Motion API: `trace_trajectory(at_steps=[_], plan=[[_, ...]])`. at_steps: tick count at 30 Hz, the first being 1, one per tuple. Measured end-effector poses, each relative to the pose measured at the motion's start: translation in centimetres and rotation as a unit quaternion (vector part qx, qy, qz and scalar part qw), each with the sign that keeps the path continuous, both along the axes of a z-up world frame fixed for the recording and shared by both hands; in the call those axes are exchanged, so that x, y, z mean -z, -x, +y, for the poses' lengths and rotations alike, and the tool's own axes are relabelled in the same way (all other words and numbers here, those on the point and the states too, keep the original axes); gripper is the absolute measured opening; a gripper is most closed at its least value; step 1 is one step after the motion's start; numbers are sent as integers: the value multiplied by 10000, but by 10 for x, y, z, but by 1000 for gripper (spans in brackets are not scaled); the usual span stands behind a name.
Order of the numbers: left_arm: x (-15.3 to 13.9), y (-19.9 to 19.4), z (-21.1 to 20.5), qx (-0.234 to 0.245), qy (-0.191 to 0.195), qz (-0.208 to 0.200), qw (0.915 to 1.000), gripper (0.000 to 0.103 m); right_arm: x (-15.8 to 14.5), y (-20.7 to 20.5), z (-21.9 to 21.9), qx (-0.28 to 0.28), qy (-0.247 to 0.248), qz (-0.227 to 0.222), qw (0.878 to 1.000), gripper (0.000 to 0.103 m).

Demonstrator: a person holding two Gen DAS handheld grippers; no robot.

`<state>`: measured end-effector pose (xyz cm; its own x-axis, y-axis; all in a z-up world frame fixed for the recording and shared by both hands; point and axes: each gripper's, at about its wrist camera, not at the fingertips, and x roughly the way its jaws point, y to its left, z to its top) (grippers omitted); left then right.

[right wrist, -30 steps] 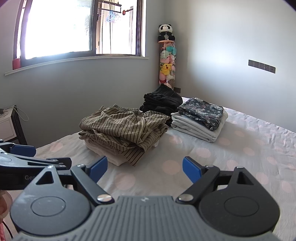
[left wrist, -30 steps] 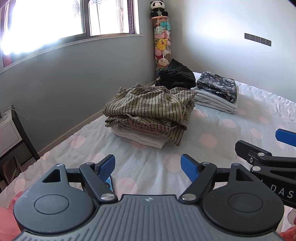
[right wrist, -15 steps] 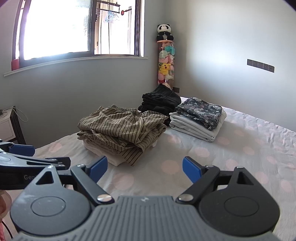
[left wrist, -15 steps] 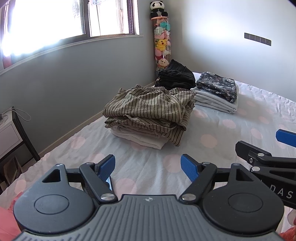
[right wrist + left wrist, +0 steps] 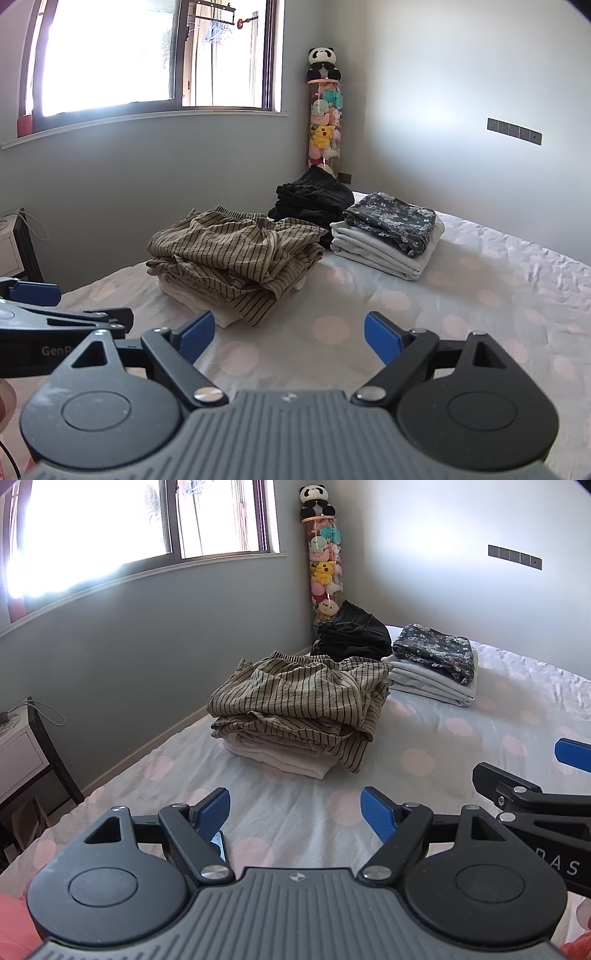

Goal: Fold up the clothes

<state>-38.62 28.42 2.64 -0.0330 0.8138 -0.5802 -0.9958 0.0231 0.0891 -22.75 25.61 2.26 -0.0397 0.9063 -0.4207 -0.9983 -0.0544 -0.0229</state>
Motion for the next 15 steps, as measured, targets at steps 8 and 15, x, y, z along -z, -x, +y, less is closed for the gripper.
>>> trace_trajectory(at_steps=[8,15], plan=[[1,2,-1,-26,7,-9,10000,92,1,2,0,-11,10,-6,10000,90],[2,1,-3,-22,-32,-25,10000,92,1,1,-1,-15,22,13,10000,90]])
